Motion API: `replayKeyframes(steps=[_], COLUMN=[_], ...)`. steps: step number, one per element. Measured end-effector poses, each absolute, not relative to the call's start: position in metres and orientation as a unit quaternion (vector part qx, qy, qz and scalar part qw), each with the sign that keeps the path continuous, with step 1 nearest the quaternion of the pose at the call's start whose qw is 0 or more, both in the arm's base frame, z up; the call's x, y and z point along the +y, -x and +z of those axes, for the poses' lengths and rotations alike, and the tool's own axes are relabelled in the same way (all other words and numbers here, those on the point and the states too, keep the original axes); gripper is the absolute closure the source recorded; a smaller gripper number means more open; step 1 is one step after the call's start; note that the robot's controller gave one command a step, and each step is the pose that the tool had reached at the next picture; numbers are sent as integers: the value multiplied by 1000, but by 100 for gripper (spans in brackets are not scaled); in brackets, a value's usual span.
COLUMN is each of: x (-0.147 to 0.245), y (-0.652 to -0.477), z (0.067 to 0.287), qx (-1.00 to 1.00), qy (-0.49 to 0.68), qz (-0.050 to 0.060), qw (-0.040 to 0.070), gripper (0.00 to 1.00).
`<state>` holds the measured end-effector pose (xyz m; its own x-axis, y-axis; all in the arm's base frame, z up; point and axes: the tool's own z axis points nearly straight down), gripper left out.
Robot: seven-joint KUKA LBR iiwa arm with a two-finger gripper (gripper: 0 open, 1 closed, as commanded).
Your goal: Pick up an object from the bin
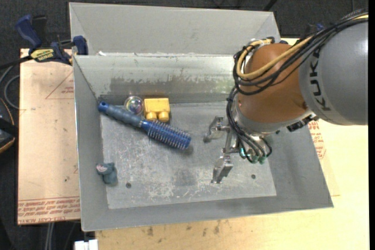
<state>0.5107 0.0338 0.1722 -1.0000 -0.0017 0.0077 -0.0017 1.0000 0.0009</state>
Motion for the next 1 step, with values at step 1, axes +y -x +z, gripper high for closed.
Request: replayKeyframes(steps=[1], x=[72], y=[-544], z=[72], qx=[-999], qy=[-33], qz=[1], qw=[-2], gripper=[0])
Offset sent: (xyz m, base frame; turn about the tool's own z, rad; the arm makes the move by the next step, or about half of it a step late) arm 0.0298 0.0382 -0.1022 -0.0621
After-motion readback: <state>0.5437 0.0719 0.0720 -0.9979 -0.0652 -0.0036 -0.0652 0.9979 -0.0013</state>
